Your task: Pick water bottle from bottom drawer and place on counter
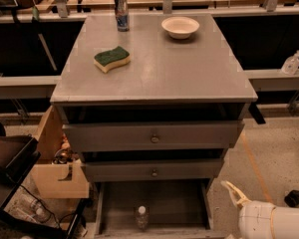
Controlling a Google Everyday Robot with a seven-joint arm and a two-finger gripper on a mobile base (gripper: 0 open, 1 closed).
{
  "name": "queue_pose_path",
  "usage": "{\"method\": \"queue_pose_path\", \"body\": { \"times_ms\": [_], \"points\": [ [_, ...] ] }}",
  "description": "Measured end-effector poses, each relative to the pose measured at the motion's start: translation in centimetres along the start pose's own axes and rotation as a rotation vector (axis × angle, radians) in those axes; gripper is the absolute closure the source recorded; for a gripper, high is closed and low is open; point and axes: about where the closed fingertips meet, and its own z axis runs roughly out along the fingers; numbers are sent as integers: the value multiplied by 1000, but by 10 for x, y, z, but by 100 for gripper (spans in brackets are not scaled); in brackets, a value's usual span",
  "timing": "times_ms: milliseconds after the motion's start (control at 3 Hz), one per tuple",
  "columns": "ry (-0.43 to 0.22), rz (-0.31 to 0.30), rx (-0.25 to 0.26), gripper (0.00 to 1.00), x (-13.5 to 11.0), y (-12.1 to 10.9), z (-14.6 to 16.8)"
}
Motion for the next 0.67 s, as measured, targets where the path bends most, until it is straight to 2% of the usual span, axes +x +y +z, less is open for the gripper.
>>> {"method": "queue_pose_path", "body": {
  "times_ms": [333,667],
  "points": [
    [-1,0,0,0,0,0,0],
    [2,27,7,0,7,0,15]
  ]
}}
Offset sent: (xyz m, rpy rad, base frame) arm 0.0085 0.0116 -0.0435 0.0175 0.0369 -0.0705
